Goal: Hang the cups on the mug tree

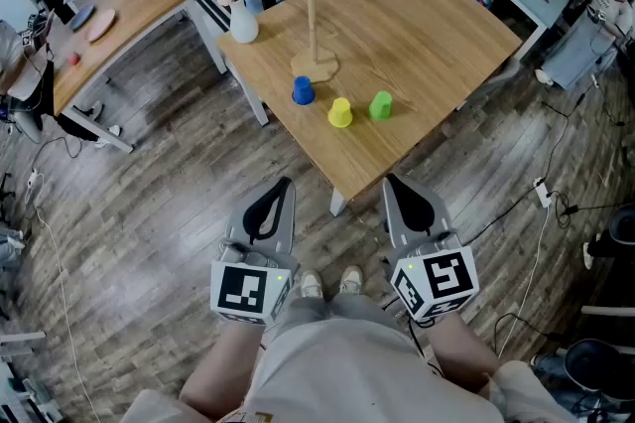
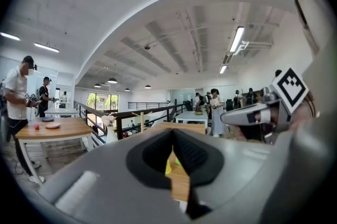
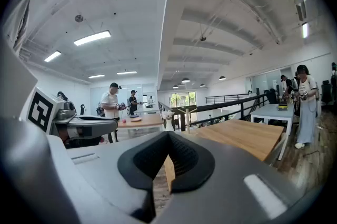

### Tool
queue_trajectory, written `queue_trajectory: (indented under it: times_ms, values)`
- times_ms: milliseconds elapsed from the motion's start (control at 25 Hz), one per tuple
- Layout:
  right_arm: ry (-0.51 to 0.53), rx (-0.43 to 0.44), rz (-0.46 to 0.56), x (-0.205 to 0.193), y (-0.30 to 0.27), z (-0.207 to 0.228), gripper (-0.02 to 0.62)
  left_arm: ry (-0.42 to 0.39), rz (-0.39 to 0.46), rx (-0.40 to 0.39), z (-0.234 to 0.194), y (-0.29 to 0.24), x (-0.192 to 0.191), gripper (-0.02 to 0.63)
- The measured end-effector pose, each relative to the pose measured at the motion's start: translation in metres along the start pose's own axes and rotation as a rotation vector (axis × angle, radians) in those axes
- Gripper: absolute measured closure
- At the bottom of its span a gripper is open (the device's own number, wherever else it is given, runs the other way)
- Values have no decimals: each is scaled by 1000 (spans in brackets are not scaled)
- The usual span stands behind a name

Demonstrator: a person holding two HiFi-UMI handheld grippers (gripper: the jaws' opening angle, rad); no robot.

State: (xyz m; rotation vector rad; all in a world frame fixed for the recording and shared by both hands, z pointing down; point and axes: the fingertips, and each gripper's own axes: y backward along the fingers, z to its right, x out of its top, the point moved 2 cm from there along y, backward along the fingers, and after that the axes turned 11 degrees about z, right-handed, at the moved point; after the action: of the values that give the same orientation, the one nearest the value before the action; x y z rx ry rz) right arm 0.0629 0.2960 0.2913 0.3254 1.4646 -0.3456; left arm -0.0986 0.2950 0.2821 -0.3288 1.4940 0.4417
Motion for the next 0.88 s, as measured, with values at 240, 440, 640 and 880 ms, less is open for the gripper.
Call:
queue_trajectory:
  times_ms: [240,440,640,880]
  values:
    - [0,-7,-10,-3,6,8,598,-15,-27,4,-2,7,-5,604]
    - [1,-9,-2,-2,8,10,598,-6,-30,-5,3,7,-7,604]
    - [-2,-26,7,-1,11,17,598,-7,-24,-5,7,6,-5,604]
    - [-17,-18,5,-3,14,27,598,-14,-30,12,10,2,-5,604]
